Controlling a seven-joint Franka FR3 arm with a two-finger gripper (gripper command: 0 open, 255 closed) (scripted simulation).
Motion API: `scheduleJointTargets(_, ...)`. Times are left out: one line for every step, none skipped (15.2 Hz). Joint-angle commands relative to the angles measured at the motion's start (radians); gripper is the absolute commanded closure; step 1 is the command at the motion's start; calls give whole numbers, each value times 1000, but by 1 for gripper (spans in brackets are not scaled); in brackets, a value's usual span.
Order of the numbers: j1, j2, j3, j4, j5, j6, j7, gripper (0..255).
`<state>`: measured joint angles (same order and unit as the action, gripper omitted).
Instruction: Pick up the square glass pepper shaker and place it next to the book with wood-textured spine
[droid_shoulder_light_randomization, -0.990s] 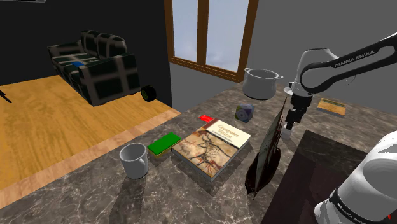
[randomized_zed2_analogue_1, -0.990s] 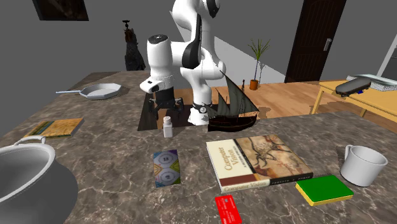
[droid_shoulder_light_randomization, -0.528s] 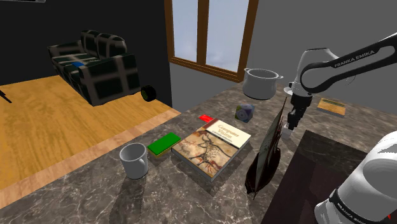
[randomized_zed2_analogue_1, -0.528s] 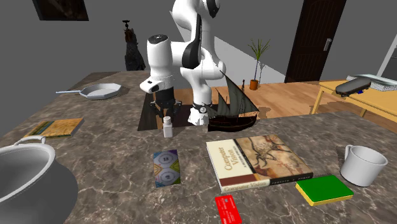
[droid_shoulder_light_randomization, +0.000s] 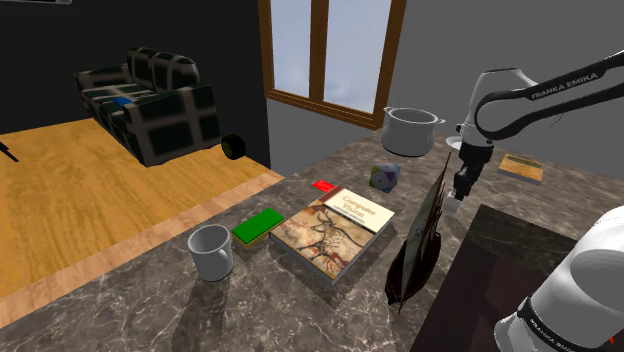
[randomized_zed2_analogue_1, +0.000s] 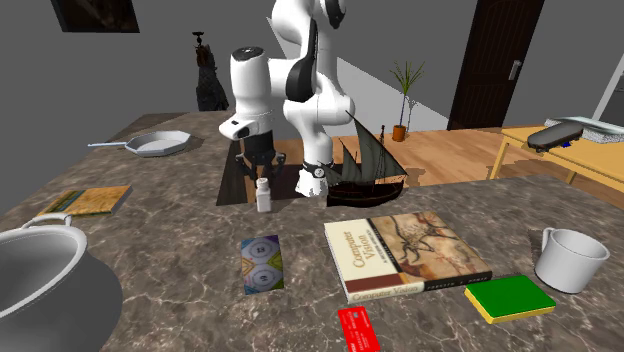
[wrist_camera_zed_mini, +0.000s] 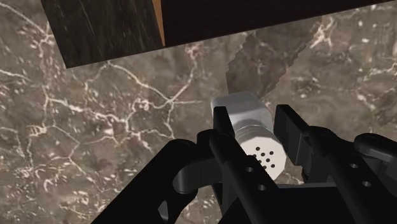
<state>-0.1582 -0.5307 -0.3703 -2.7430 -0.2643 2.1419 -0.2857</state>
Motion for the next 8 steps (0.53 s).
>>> scheduleJointTargets(0,-16,6,18,4,-34,-1,255)
scheduleJointTargets(0,-25,9,26,5,-51,-1,255)
scheduleJointTargets(0,-34,12,34,7,-68,-1,255)
scheduleJointTargets(0,-42,15,43,9,-85,-2,255)
scheduleJointTargets(1,-50,18,51,11,-101,-2,255)
scheduleJointTargets(1,-57,21,60,13,-117,-2,255)
scheduleJointTargets(1,-64,24,70,15,-133,-3,255)
scheduleJointTargets(1,-70,27,79,17,-149,-3,255)
